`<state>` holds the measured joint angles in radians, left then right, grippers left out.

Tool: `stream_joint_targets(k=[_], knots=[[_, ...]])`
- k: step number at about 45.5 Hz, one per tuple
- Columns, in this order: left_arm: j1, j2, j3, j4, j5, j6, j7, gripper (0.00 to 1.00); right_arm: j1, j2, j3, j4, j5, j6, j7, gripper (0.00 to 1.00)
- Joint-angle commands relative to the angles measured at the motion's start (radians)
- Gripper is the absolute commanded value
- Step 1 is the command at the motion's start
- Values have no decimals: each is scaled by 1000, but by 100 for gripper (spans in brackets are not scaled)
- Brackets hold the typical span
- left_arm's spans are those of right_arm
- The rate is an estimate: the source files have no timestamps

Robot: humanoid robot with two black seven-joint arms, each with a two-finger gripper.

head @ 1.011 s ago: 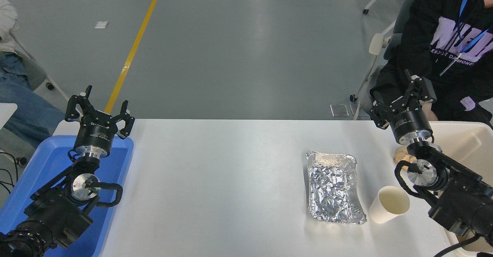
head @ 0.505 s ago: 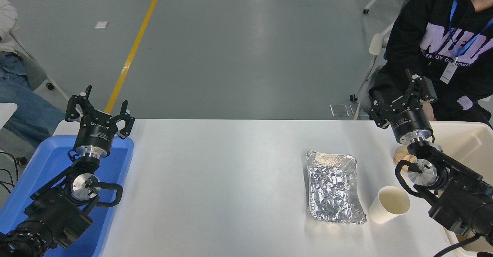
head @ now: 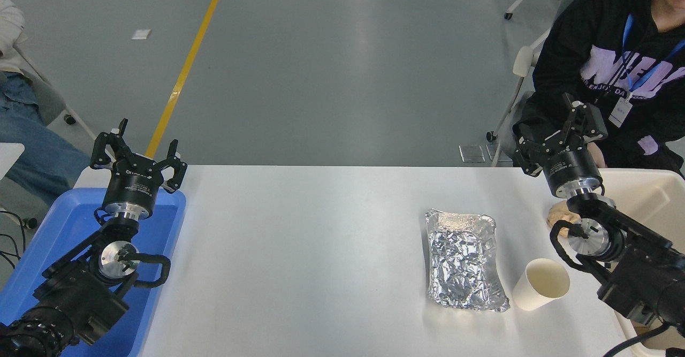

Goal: Pick up paper cup place in dustbin

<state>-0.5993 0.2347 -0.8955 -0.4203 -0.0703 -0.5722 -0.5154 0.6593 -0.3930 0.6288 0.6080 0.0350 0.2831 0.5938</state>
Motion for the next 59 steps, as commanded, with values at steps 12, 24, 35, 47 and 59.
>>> stream_joint_targets(k=[12,24,35,47,59], knots=[[0,0,0,0,0,0,0,99,282,-156,-745,18,8,8,0,100],[0,0,0,0,0,0,0,99,532,-182,-1260,62,8,11,0,100],[0,0,0,0,0,0,0,99,865,-185,-1687,249,8,11,-3,100],[0,0,0,0,0,0,0,99,1149,-24,-1992,372,-56,220,-6,100],[0,0,0,0,0,0,0,99,1255,166,-2068,418,-282,393,-52,100]])
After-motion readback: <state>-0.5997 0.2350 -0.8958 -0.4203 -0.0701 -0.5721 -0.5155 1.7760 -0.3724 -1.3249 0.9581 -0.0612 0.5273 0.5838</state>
